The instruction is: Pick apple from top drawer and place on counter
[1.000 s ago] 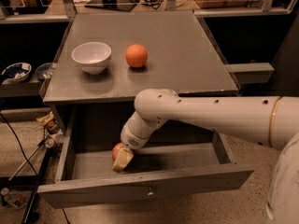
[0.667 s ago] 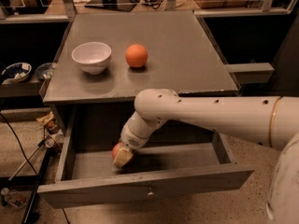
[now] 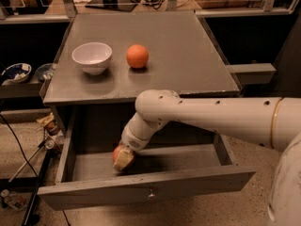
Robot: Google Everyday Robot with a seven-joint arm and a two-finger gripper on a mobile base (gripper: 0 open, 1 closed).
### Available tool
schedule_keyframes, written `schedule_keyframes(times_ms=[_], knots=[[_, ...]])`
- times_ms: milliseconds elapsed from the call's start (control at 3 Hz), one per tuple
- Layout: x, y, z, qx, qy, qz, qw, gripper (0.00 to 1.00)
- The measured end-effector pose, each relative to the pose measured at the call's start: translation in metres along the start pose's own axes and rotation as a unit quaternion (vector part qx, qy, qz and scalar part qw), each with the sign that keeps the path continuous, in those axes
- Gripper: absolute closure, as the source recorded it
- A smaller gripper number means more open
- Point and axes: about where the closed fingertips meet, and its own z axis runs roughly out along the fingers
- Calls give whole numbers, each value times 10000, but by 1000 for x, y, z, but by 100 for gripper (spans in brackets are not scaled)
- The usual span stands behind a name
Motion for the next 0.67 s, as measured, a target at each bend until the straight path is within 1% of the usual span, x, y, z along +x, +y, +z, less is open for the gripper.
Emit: schedule_keyframes(times_ms=[333,667], knots=[[0,0,-1,11,-8,14,10000,100],[2,3,-14,192,-81,118,9997,100]])
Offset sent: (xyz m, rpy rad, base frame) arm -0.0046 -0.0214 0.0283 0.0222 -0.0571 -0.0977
